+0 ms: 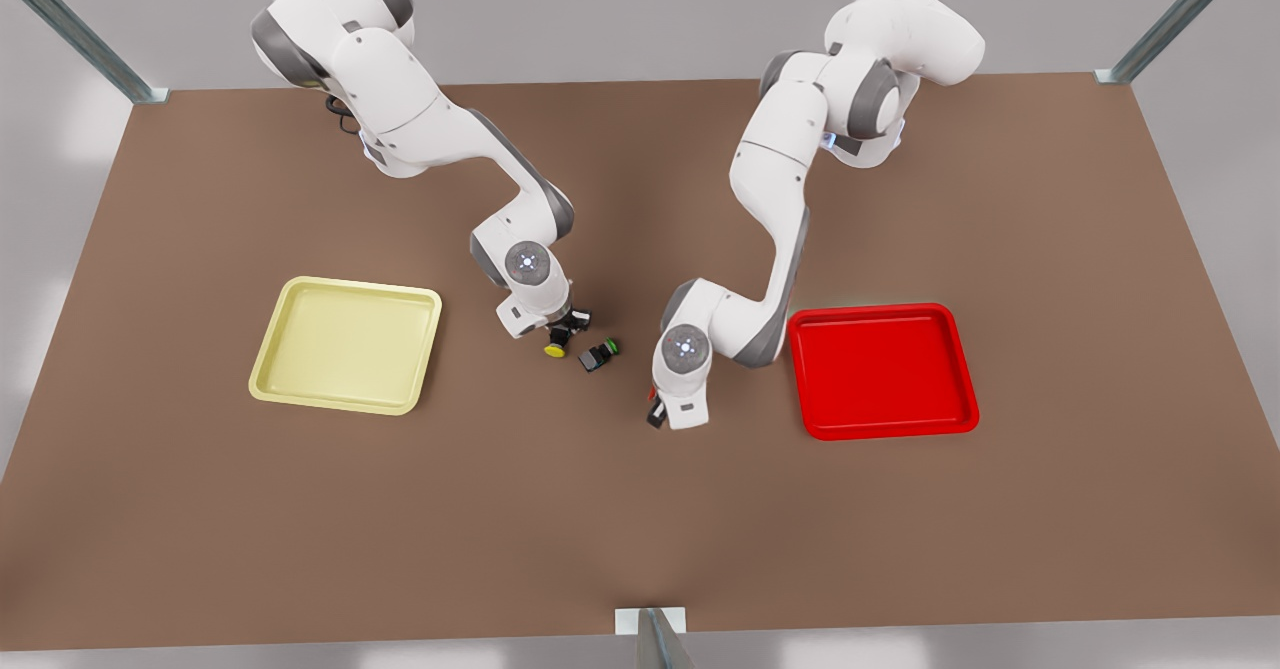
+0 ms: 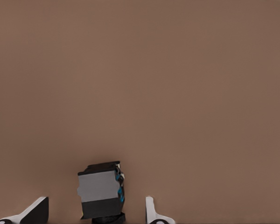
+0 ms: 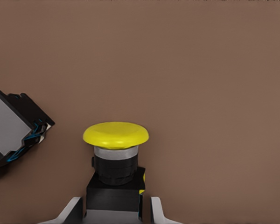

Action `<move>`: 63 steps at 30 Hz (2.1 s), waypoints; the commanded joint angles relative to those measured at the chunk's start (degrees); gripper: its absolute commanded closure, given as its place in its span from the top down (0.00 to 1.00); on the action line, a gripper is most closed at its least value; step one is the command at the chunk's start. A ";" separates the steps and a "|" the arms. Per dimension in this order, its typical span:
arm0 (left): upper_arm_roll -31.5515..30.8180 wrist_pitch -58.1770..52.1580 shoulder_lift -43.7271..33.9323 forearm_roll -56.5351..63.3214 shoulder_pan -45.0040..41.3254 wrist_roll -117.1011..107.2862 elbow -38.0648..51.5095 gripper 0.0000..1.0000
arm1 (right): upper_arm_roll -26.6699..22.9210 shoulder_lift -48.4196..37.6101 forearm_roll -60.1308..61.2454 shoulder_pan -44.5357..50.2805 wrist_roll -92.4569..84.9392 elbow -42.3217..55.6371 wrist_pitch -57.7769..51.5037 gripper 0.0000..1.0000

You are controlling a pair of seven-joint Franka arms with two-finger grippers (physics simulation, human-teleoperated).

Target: Place the switches on the corresponding trays according to their colors

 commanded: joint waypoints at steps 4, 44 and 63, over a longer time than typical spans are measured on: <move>0.00 0.09 0.80 -0.20 -0.88 -0.44 0.18 0.98 | 0.08 0.00 0.00 0.00 -0.11 0.03 0.00 0.57; 0.70 0.26 0.10 -5.03 0.17 1.49 -1.84 0.65 | -0.27 -16.08 -0.70 -11.68 -16.19 -10.77 -2.46 0.53; 0.62 0.26 -0.34 -4.85 0.61 2.99 -2.11 0.46 | 3.59 -22.41 -9.67 -35.50 -39.57 -10.08 -14.49 1.00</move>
